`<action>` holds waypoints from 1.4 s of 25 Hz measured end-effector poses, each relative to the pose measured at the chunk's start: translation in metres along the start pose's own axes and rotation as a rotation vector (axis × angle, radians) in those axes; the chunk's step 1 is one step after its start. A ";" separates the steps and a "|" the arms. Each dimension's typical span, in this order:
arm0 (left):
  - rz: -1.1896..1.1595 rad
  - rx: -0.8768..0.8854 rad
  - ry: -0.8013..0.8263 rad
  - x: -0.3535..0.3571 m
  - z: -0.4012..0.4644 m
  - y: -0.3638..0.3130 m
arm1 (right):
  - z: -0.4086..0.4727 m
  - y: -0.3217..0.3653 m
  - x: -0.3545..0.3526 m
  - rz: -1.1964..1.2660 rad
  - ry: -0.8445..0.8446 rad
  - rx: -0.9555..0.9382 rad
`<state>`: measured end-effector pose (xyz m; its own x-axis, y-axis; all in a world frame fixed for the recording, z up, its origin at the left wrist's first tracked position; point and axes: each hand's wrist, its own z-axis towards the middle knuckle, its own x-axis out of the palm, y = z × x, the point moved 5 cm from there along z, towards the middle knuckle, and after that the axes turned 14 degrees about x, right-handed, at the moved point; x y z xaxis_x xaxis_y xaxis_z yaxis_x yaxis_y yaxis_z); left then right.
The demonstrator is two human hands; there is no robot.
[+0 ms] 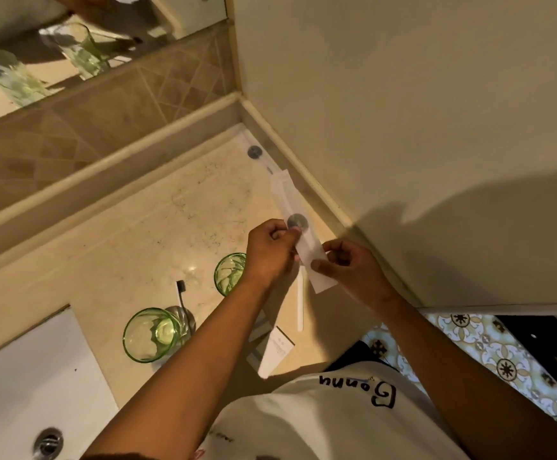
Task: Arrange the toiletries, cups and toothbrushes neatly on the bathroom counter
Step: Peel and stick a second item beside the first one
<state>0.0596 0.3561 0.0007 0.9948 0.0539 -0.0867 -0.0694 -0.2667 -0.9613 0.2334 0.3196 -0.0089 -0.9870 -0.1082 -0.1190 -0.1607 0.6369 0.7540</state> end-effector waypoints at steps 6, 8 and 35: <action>-0.033 -0.039 -0.097 -0.038 0.039 -0.012 | 0.034 0.024 0.027 -0.061 0.074 0.032; -0.035 -0.056 -0.135 -0.050 0.058 -0.006 | 0.049 0.034 0.033 -0.035 0.067 0.056; 1.021 0.595 0.034 -0.084 0.200 0.029 | 0.175 0.090 0.102 -0.936 -0.461 -0.355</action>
<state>-0.0410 0.5363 -0.0721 0.4595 0.0476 -0.8869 -0.8482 0.3196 -0.4223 0.1171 0.4992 -0.0661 -0.3949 -0.0914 -0.9141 -0.9084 0.1876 0.3737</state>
